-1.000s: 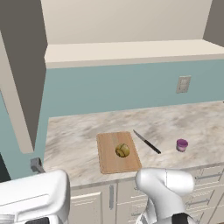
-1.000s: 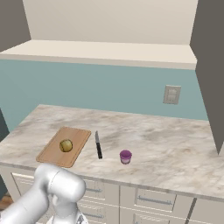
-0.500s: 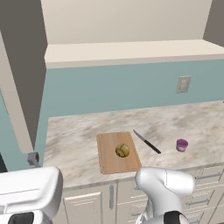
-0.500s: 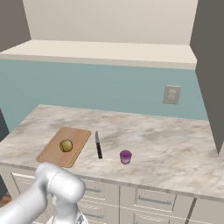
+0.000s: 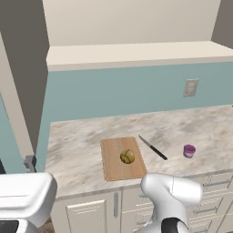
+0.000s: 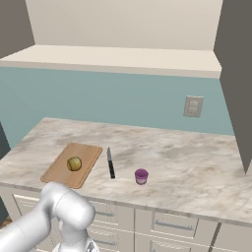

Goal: Pick the bread, place it on the cutting board, pick the jam, place it on the counter, and close the cabinet.

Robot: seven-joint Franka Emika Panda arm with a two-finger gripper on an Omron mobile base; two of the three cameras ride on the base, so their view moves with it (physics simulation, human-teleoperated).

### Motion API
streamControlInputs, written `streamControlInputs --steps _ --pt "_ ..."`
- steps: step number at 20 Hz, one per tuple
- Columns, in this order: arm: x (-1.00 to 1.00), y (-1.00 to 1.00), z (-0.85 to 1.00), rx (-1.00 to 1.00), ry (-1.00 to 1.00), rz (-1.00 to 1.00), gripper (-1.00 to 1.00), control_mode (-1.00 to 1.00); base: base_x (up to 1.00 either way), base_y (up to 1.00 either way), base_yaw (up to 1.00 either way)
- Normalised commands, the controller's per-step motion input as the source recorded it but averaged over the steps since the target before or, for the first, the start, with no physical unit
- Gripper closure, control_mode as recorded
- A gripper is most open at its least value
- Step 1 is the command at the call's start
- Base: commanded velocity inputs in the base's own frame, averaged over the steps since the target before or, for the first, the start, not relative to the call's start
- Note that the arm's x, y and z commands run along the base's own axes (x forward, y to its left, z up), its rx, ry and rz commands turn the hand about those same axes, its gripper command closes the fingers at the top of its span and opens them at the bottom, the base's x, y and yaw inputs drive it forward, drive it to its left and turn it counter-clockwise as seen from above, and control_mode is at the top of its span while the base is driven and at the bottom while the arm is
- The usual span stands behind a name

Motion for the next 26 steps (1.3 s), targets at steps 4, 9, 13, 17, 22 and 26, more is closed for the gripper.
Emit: streamControlInputs --steps 4,9,13,17,22,26 --pt "0.17 0.04 0.0 0.0 -0.02 -0.11 -1.0 -1.0 0.0 0.0 0.0" --pt "0.07 0.0 0.0 0.0 0.0 -0.08 -1.0 -1.0 0.0 0.0 0.0" --pt "0.04 0.0 0.0 0.0 0.0 -0.02 -1.0 -1.0 0.0 0.0 0.0" --pt "0.07 0.0 0.0 0.0 0.0 -0.03 -1.0 -1.0 0.0 0.0 0.0" --pt "0.15 0.0 0.0 0.0 0.0 -0.03 -1.0 -1.0 0.0 0.0 0.0" --pt "0.11 0.0 0.0 0.0 0.0 -0.03 -1.0 -1.0 0.0 0.0 0.0"
